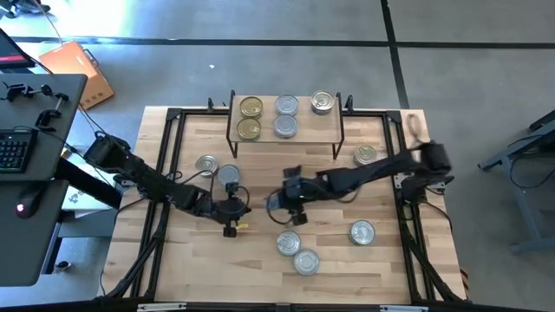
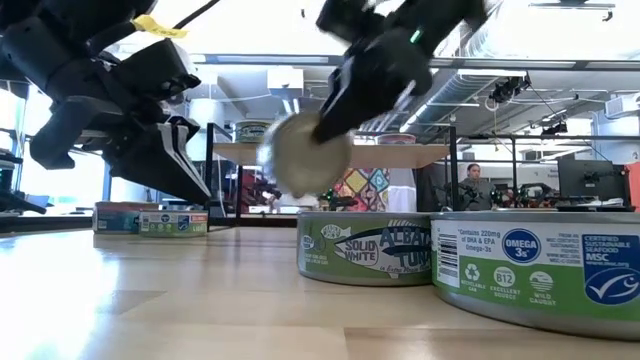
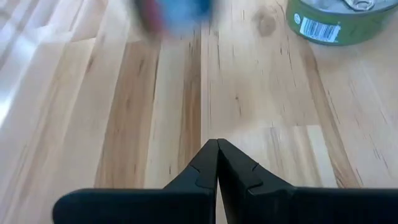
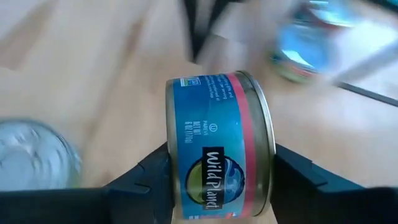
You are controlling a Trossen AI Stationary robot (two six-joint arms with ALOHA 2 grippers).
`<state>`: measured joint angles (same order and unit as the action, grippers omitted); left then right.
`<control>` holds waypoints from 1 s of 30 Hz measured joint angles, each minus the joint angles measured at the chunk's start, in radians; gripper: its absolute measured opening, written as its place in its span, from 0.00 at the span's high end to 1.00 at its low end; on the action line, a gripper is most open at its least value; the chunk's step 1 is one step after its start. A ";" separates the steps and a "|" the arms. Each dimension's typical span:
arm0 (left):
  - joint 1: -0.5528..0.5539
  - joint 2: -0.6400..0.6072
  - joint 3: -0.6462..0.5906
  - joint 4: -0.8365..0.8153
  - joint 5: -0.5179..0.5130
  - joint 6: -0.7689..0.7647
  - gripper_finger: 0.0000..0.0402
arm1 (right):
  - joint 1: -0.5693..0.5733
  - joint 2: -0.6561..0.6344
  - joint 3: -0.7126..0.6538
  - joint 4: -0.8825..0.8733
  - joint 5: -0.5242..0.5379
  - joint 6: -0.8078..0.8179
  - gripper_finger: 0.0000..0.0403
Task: Stack canned seafood by type on shelf
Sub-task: Put the bottom blue tuna can on the shelf aligned with the other blue tuna can
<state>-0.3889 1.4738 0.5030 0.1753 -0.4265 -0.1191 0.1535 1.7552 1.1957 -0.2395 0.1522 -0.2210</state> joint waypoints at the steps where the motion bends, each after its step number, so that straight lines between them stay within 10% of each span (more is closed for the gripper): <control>1: -0.003 0.000 0.000 0.001 -0.005 0.000 1.00 | 0.015 -0.041 0.000 -0.054 0.072 0.009 0.55; 12: -0.013 0.000 0.000 0.015 -0.035 0.037 1.00 | -0.043 -0.361 0.002 -0.549 0.707 0.280 0.55; 26: -0.013 0.000 0.001 0.033 -0.048 0.043 1.00 | -0.209 -0.164 0.001 -0.462 0.896 0.092 0.55; 30: -0.013 0.000 0.000 0.032 -0.048 0.043 1.00 | -0.203 -0.144 0.001 -0.469 0.865 0.066 0.42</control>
<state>-0.4015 1.4738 0.5034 0.2076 -0.4744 -0.0761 -0.0498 1.6110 1.1964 -0.7090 1.0170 -0.1548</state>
